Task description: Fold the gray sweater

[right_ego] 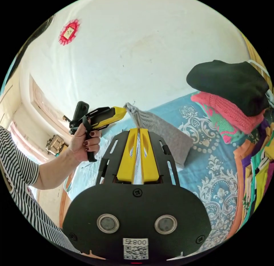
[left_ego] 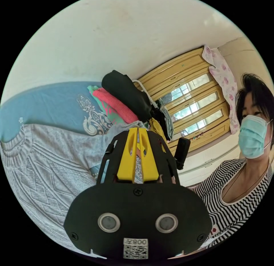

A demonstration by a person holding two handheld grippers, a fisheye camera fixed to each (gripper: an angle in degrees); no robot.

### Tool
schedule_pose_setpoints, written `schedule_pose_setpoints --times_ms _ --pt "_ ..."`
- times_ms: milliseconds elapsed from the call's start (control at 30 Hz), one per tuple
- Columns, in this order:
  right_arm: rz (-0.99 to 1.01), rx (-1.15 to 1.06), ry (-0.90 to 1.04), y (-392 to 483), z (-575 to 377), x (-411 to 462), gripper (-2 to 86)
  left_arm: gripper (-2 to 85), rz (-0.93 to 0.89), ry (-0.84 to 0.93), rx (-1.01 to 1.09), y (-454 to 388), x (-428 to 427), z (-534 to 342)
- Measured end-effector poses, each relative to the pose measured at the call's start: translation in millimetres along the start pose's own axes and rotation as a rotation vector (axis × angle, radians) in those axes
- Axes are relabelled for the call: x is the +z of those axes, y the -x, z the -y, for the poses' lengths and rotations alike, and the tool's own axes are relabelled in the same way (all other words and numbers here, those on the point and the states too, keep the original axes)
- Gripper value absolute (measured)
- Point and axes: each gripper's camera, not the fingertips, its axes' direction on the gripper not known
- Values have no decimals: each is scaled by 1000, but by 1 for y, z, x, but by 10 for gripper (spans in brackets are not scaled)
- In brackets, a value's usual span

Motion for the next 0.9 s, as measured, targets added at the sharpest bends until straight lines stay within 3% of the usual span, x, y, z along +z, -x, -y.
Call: schedule_pose_setpoints --times_ms 367,900 --pt "237 -222 260 189 114 264 10 4 201 -174 -162 62 -196 -101" --pt "354 -372 609 372 156 556 12 4 307 -230 -457 175 -316 -238"
